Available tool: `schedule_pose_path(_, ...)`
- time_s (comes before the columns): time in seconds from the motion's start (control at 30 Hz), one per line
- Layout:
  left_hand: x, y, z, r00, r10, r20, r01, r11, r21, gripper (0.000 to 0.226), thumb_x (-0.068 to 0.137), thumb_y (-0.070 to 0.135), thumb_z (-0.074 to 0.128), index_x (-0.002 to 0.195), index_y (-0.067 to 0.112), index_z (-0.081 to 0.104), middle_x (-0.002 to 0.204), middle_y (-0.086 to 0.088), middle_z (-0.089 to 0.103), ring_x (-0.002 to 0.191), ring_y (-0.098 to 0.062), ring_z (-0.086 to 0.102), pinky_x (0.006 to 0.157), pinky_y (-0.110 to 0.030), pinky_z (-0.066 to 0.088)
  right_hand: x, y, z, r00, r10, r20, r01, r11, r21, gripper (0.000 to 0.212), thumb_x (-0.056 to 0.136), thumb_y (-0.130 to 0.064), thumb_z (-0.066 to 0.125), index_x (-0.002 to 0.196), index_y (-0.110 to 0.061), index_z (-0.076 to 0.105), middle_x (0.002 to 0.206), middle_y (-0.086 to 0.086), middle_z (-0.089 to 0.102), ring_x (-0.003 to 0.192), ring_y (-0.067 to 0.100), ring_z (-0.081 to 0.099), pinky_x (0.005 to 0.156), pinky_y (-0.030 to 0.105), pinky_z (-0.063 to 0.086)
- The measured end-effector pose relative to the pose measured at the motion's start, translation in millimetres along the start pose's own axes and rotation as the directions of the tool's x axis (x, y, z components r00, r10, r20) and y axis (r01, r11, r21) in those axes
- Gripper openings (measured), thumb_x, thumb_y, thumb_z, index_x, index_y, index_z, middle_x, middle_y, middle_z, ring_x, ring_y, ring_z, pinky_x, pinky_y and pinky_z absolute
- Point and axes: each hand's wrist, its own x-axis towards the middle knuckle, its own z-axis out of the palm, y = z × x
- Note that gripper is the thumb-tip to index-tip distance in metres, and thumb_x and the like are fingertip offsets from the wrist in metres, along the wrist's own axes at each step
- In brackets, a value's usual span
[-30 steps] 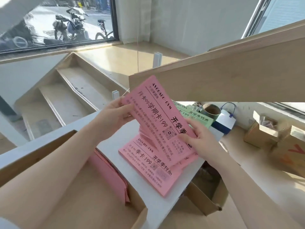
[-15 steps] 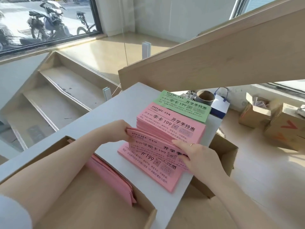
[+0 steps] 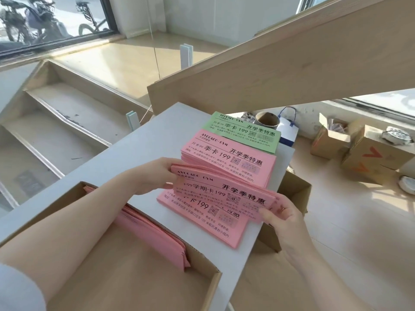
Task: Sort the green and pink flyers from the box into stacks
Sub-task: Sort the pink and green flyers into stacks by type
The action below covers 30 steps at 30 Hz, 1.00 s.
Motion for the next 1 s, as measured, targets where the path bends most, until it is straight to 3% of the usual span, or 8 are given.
schedule_pose_path(0.13,0,0,7,0.994,0.022,0.111,-0.014,0.997,-0.074,0.052,0.091,-0.006,0.048,0.120,0.037,0.054,0.119,0.008,0.066,0.112,-0.010,0.060,0.096,-0.028,0.045,2,6,25,0.993,0.016,0.121,-0.010,0.998,-0.055,0.032,0.080,-0.001,0.067,0.104,-0.023,0.061,0.096,-0.009,0.072,0.092,0.002,0.066,0.069,0.016,0.053)
schedule_pose_path(0.27,2,-4,-1,0.999,-0.051,0.013,0.053,0.983,-0.176,0.044,0.089,-0.009,0.049,0.103,0.031,0.060,0.096,0.011,0.069,0.101,-0.013,0.058,0.089,-0.030,0.041,6,11,25,0.994,0.026,0.111,-0.016,0.995,-0.095,0.030,0.080,-0.008,0.070,0.106,-0.021,0.064,0.102,-0.006,0.072,0.097,0.007,0.066,0.078,0.023,0.053)
schedule_pose_path(0.4,0,-3,0,0.996,-0.080,0.050,0.084,0.993,-0.086,0.040,0.091,-0.005,0.050,0.106,0.031,0.059,0.105,0.009,0.069,0.105,-0.016,0.061,0.094,-0.037,0.047,7,11,22,0.990,0.050,0.131,-0.033,0.991,-0.128,0.032,0.082,-0.006,0.067,0.107,-0.025,0.064,0.098,-0.015,0.072,0.095,0.003,0.066,0.076,0.019,0.056)
schedule_pose_path(0.47,-1,1,3,0.999,-0.027,0.034,0.031,0.990,-0.136,0.040,0.091,-0.005,0.051,0.109,0.029,0.062,0.111,0.003,0.070,0.106,-0.019,0.064,0.095,-0.040,0.049,6,9,25,0.992,0.029,0.121,-0.015,0.993,-0.118,0.028,0.083,-0.003,0.065,0.103,-0.024,0.067,0.096,-0.015,0.073,0.094,0.002,0.066,0.073,0.013,0.053)
schedule_pose_path(0.57,-3,6,0,0.996,0.073,-0.051,-0.082,0.974,-0.212,0.033,0.088,-0.006,0.054,0.101,0.023,0.065,0.103,0.001,0.071,0.102,-0.018,0.065,0.095,-0.037,0.050,3,2,23,0.991,-0.069,0.111,0.083,0.989,-0.124,0.023,0.084,0.000,0.063,0.097,-0.017,0.071,0.094,-0.013,0.073,0.092,0.000,0.066,0.074,0.010,0.049)
schedule_pose_path(0.63,-4,4,-3,0.996,0.071,-0.048,-0.077,0.987,-0.140,0.031,0.088,-0.004,0.056,0.096,0.025,0.065,0.095,0.005,0.071,0.096,-0.014,0.064,0.094,-0.034,0.049,2,3,18,0.987,-0.077,0.137,0.098,0.983,-0.155,0.025,0.084,0.000,0.064,0.099,-0.018,0.070,0.096,-0.015,0.073,0.095,0.000,0.065,0.078,0.012,0.050)
schedule_pose_path(0.77,-4,-10,-3,0.994,-0.111,-0.007,0.111,0.981,0.161,0.026,0.088,0.004,0.059,0.098,0.029,0.061,0.093,0.013,0.065,0.095,-0.009,0.056,0.095,-0.032,0.042,2,17,13,0.976,0.059,0.211,-0.007,0.971,-0.241,0.037,0.086,-0.004,0.063,0.110,-0.032,0.064,0.105,-0.021,0.069,0.103,-0.001,0.062,0.090,0.022,0.050)
schedule_pose_path(1.0,-9,-3,0,0.996,-0.082,-0.044,0.090,0.971,0.224,0.032,0.091,0.002,0.053,0.087,0.033,0.063,0.093,0.014,0.065,0.098,-0.009,0.060,0.093,-0.025,0.047,-2,6,19,0.989,-0.003,0.148,0.034,0.978,-0.206,0.031,0.088,0.000,0.057,0.091,-0.028,0.071,0.092,-0.023,0.071,0.092,-0.008,0.063,0.074,0.007,0.047)
